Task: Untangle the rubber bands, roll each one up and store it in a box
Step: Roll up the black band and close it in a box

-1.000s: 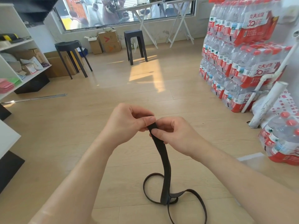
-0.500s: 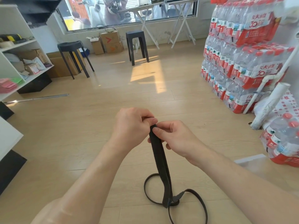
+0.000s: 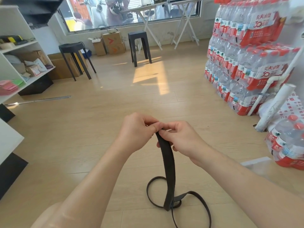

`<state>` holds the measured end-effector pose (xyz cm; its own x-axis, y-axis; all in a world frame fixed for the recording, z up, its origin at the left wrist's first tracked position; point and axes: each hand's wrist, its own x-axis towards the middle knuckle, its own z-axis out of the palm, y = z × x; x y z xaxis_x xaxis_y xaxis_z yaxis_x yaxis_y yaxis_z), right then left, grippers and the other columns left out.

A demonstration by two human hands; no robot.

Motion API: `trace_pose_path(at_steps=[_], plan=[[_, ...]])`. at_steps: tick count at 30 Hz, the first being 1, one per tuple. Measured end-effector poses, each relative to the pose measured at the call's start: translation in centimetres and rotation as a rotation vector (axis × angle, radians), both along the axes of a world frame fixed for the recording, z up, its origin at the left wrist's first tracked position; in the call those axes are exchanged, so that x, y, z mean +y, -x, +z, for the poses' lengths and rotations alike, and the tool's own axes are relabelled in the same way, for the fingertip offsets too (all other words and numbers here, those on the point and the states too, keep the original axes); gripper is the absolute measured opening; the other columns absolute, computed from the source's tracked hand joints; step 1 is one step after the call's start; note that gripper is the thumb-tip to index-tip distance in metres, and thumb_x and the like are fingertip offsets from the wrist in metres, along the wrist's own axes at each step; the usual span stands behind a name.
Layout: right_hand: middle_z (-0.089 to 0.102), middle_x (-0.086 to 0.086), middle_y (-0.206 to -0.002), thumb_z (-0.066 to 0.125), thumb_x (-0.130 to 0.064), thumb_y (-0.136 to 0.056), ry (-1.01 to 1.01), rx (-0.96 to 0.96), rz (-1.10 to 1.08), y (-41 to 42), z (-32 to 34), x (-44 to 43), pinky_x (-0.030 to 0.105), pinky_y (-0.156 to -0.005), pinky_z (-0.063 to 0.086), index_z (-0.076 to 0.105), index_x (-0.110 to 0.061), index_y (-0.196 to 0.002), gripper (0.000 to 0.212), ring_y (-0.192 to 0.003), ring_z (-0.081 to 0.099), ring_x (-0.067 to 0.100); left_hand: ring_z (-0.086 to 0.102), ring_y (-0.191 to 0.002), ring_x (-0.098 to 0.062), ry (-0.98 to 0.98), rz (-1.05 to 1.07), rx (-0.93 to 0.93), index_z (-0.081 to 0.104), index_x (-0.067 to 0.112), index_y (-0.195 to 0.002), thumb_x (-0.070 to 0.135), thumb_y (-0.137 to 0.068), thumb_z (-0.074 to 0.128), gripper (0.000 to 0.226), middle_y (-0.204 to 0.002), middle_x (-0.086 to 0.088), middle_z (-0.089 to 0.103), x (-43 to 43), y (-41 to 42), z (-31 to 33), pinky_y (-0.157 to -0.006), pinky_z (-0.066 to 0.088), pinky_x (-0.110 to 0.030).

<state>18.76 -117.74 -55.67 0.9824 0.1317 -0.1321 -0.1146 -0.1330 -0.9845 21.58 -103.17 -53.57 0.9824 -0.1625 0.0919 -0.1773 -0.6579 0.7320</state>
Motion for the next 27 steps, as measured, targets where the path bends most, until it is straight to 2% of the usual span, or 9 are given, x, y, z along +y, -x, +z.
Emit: trace_pose_path(at_steps=[3, 6, 10, 16, 19, 23, 27], plan=[[0.074, 0.009, -0.077, 0.052, -0.015, -0.099, 0.060, 0.001, 0.046, 0.1, -0.2, 0.1, 0.006, -0.046, 0.038, 0.072, -0.013, -0.100, 0.019, -0.058, 0.065, 0.000, 0.068, -0.074, -0.016, 0.062, -0.097, 0.119, 0.077, 0.027, -0.078, 0.020, -0.083, 0.072, 0.010, -0.073, 0.000, 0.073, 1.0, 0.2, 0.7, -0.075, 0.058, -0.035], [0.074, 0.007, -0.083, 0.052, -0.015, -0.098, 0.112, -0.020, 0.059, 0.1, -0.4, 0.6, 0.007, -0.048, 0.040, 0.071, -0.018, -0.097, 0.020, -0.064, 0.064, 0.001, 0.064, -0.062, -0.005, 0.009, -0.024, 0.069, 0.074, 0.029, -0.071, 0.014, -0.079, 0.075, 0.017, -0.064, 0.005, 0.070, 1.1, 0.0, 0.6, -0.064, 0.053, -0.025], [0.073, 0.007, -0.091, 0.056, -0.018, -0.095, 0.157, -0.029, 0.039, -0.2, -0.6, 0.9, 0.018, -0.051, 0.043, 0.073, -0.020, -0.091, 0.017, -0.072, 0.061, 0.011, 0.061, -0.064, -0.005, -0.091, 0.113, -0.022, 0.067, 0.030, -0.063, 0.016, -0.075, 0.077, 0.021, -0.061, 0.012, 0.065, 0.2, -0.1, 0.1, -0.060, 0.047, -0.022], [0.074, 0.005, -0.079, 0.064, -0.011, -0.091, -0.127, 0.146, -0.022, -0.6, -0.6, 0.5, 0.019, -0.049, 0.040, 0.072, -0.004, -0.096, 0.011, -0.059, 0.066, 0.011, 0.062, -0.074, -0.015, -0.186, 0.101, -0.257, 0.074, 0.018, -0.074, 0.010, -0.077, 0.071, 0.010, -0.072, 0.006, 0.069, -0.5, 0.4, -0.3, -0.069, 0.050, -0.029], [0.071, 0.006, -0.074, 0.065, -0.007, -0.090, -0.149, 0.141, -0.065, -0.7, -0.5, 0.3, 0.019, -0.047, 0.040, 0.070, -0.004, -0.092, 0.007, -0.053, 0.061, 0.010, 0.061, -0.072, -0.013, -0.162, 0.071, -0.363, 0.076, 0.015, -0.076, 0.008, -0.076, 0.073, 0.007, -0.073, 0.006, 0.069, -0.6, 0.3, -0.9, -0.067, 0.047, -0.026], [0.069, 0.007, -0.071, 0.067, -0.007, -0.086, -0.052, 0.076, -0.178, -0.8, -0.4, 0.2, 0.019, -0.045, 0.043, 0.071, -0.005, -0.085, 0.005, -0.055, 0.058, 0.013, 0.058, -0.066, 0.000, 0.040, 0.042, -0.242, 0.078, 0.018, -0.082, 0.011, -0.078, 0.075, 0.008, -0.066, 0.017, 0.063, -0.4, 0.1, -1.4, -0.066, 0.046, -0.020], [0.067, 0.005, -0.068, 0.068, -0.008, -0.085, -0.011, 0.036, -0.235, -0.8, -0.5, 0.3, 0.019, -0.044, 0.044, 0.071, -0.011, -0.075, 0.011, -0.055, 0.059, 0.013, 0.064, -0.077, -0.011, 0.015, -0.039, -0.074, 0.075, 0.021, -0.099, 0.018, -0.090, 0.063, 0.015, -0.076, 0.007, 0.069, 0.2, 0.2, -1.0, -0.076, 0.054, -0.028]])
